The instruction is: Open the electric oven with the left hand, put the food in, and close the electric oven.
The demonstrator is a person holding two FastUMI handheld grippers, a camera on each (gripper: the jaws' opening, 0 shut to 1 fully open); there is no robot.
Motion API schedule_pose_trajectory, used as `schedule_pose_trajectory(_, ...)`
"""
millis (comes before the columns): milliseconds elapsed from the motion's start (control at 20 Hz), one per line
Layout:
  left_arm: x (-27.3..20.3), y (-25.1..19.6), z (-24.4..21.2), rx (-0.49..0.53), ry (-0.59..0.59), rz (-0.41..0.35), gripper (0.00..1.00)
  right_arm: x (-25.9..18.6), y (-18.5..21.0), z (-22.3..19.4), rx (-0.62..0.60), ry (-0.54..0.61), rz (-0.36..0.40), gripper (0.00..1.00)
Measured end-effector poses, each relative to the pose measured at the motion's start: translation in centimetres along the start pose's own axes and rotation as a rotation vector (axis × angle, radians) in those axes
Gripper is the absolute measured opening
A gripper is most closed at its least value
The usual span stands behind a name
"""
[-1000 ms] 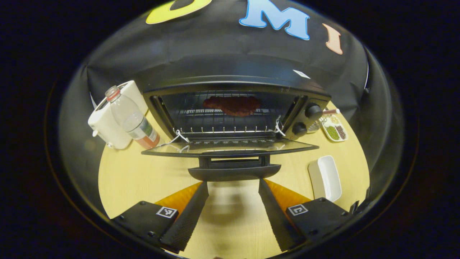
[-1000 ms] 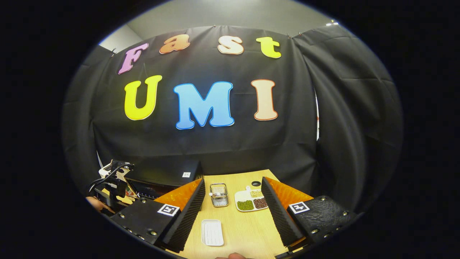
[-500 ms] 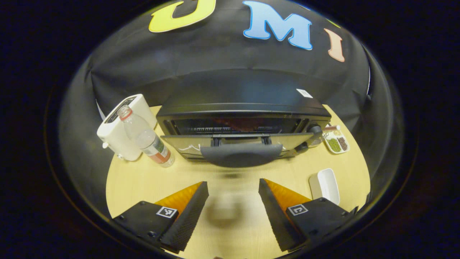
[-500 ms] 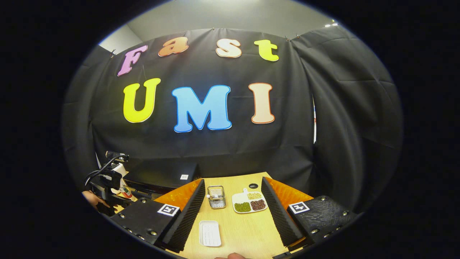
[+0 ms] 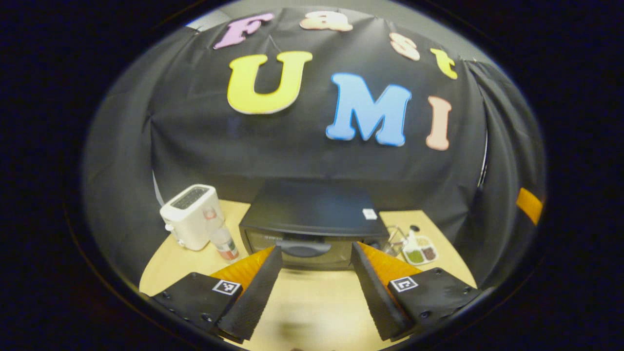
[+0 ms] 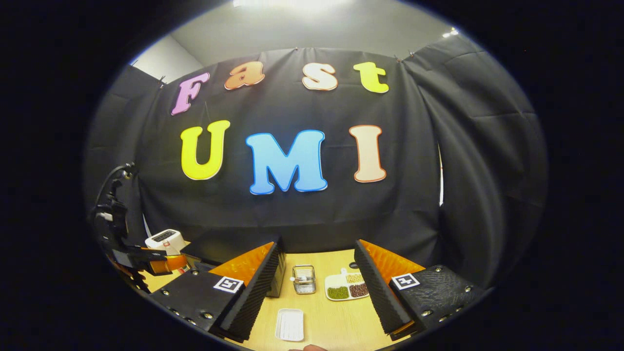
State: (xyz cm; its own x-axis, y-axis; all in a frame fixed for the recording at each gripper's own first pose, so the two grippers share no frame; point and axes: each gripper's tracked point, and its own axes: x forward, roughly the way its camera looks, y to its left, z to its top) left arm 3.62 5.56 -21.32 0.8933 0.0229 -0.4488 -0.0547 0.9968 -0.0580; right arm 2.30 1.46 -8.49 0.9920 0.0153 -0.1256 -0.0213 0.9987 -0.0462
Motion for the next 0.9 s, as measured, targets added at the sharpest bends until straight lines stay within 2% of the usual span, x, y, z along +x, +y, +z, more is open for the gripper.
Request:
schedule_pose_trajectory(50, -1.4, -0.8, 2.2, -0.012, -0.06, -0.002, 1.0, 0.0, 0.2, 0.7, -0.001, -0.011, 0.014, 0.95)
schedule_pose_trajectory(100, -2.9, -1.3, 4.0, -0.02, -0.119, -0.001, 0.95, 0.0, 0.2, 1.4, 0.0, -0.024, 0.026, 0.95)
schedule_pose_trajectory(300, -8.4, -4.8, 10.5, 0.0, -0.311, -0.043, 0.98, -0.5, 1.1, 4.6, 0.003, -0.081, 0.07, 0.95)
schedule_pose_trajectory(450, -10.6, -6.0, 11.8, 0.016, -0.347, -0.053, 0.99, -1.1, 2.5, 6.2, 0.011, -0.11, 0.098, 0.95)
schedule_pose_trajectory(700, -11.2, -4.9, 12.2, 0.057, -0.357, -0.08, 0.99, -2.2, 3.4, 7.4, 0.03, -0.128, 0.052, 0.95)
schedule_pose_trajectory(900, -11.7, -3.1, 13.0, 0.041, -0.374, -0.097, 0.99, -2.5, 4.5, 7.8, 0.023, -0.129, 0.028, 0.95)
